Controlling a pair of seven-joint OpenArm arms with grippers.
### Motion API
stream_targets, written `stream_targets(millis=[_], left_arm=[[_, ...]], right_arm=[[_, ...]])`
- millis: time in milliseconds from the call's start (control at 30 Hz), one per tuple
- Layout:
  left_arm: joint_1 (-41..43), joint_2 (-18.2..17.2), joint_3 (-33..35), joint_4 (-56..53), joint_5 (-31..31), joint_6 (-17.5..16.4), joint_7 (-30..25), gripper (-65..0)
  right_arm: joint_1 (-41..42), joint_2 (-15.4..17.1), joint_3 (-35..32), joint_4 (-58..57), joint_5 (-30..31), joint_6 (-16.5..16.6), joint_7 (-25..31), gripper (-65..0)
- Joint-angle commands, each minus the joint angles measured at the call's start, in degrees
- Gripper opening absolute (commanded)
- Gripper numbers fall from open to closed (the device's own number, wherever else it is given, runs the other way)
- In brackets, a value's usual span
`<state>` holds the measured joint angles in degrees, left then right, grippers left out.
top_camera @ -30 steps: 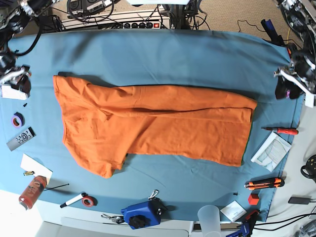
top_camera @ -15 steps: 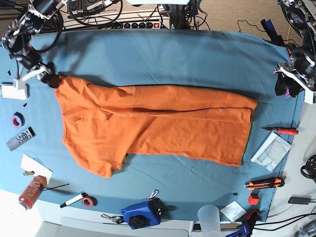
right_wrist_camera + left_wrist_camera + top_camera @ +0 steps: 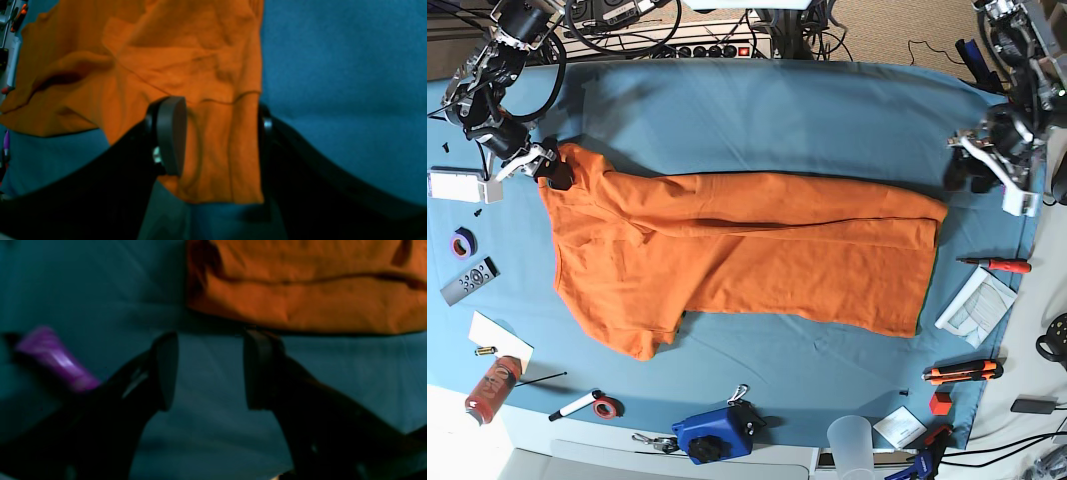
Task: Layout the t-shirt on the table in an organized manner, then fold the t-shirt properly
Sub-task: 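Release the fold and regrasp the folded edge with both grippers, then pull the folded edge taut with both grippers and lay it down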
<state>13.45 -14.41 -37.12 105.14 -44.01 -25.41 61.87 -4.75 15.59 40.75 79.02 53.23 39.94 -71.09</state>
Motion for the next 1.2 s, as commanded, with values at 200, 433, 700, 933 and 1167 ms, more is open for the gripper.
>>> stream_targets(millis=[200, 433, 700, 933, 1167], left_arm=[[-8.96, -0.98, -0.13, -10.95, -3.96, 0.00, -0.61, -33.2], [-13.46, -0.98, -0.13, -21.07, -6.47, -1.53, 2.82, -33.2], [-13.29, -1.01, -0.20, -23.65, -7.19, -1.40, 4.76, -65.0], [-13.27, -1.01, -1.90, -23.41, -7.30, -1.36, 11.19, -65.0], [-11.47, -1.03, -6.23, -20.81, -9.70, -1.66, 13.53, -65.0]], right_arm=[[0.33, 1.09, 0.17, 0.76, 0.04, 0.06, -0.28, -36.9], [0.33, 1.11, 0.17, 0.76, 0.04, 0.06, -0.28, -36.9], [0.35, 1.57, 0.26, 0.81, -0.02, 0.06, -0.33, -63.2], [0.83, 3.28, 4.66, 3.72, -0.15, 0.06, -0.81, -65.0], [0.48, 3.45, 9.51, 9.07, 0.46, 0.06, -8.70, -65.0]])
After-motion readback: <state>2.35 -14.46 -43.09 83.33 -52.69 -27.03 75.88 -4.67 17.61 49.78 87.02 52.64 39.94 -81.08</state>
